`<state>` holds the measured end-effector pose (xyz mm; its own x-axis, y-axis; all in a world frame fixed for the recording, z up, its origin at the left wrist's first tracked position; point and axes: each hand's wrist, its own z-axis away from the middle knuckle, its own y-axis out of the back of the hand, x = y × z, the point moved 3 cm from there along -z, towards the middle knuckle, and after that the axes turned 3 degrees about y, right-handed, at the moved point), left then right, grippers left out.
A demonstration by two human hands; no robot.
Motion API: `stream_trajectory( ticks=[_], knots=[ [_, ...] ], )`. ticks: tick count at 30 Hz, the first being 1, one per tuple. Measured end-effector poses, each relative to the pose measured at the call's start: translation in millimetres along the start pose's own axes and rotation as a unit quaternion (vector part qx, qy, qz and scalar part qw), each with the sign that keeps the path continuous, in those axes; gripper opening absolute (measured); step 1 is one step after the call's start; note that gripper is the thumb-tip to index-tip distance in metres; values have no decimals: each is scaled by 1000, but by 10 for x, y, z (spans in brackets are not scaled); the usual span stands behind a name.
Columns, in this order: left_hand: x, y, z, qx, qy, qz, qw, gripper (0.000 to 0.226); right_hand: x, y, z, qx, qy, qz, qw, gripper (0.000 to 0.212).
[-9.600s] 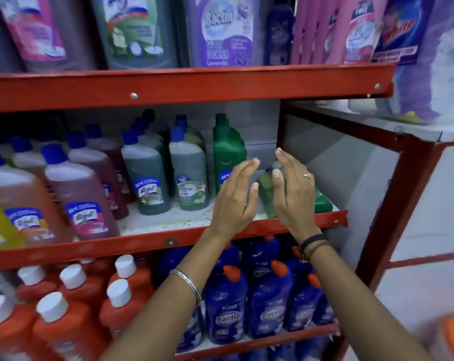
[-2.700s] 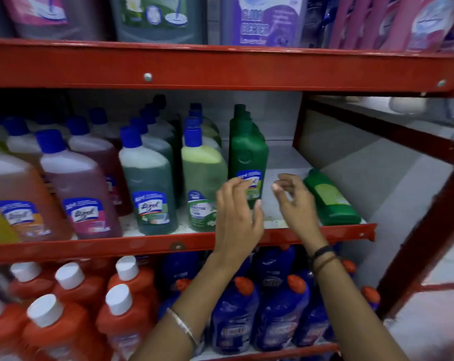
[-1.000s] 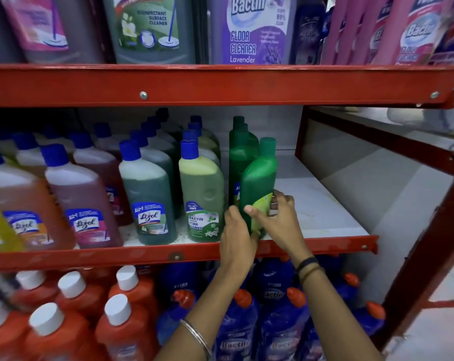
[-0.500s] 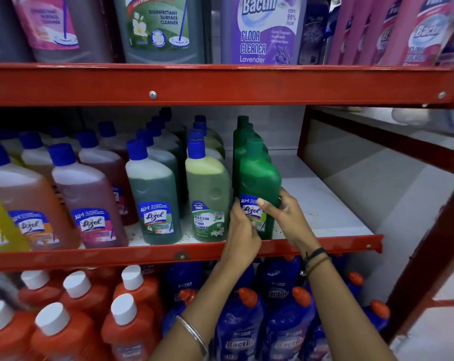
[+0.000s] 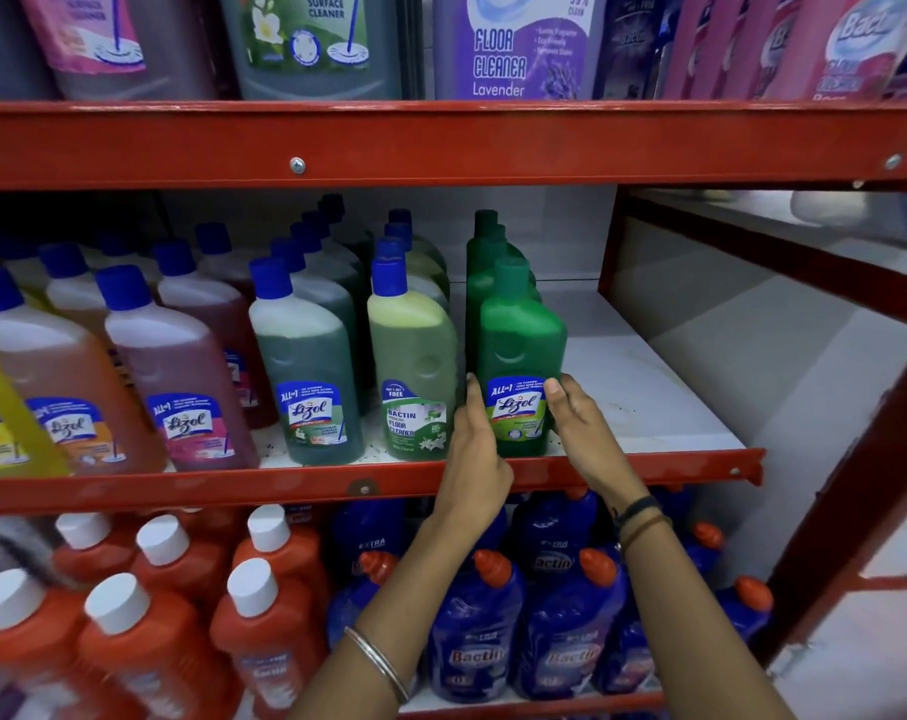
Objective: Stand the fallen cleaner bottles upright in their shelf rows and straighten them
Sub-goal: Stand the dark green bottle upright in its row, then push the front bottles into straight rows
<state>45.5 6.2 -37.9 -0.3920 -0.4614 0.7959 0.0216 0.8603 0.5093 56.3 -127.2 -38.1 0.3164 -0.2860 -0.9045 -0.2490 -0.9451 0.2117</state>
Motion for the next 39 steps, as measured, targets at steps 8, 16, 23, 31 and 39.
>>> stream_trajectory(
  ticks=[8, 16, 23, 31, 39],
  knots=[
    [-31, 90, 169, 30, -10, 29, 999, 70, -30, -29, 163, 49, -8, 25, 998, 36],
    [-249, 601, 227, 204, -25, 97, 974, 63, -471, -711, 636, 112, 158, 24, 981, 60],
    [-421, 700, 125, 38, -3, 93, 995, 73, -406, -1213, 473, 23, -12, 7, 1000, 115],
    [-490, 825, 221, 21, -11, 67, 997, 81, -499, -1169, 582, 57, -20, -35, 998, 117],
    [-530, 995, 372, 44, -22, 97, 994, 80, -476, -1290, 650, 147, -8, -54, 988, 106]
  ],
)
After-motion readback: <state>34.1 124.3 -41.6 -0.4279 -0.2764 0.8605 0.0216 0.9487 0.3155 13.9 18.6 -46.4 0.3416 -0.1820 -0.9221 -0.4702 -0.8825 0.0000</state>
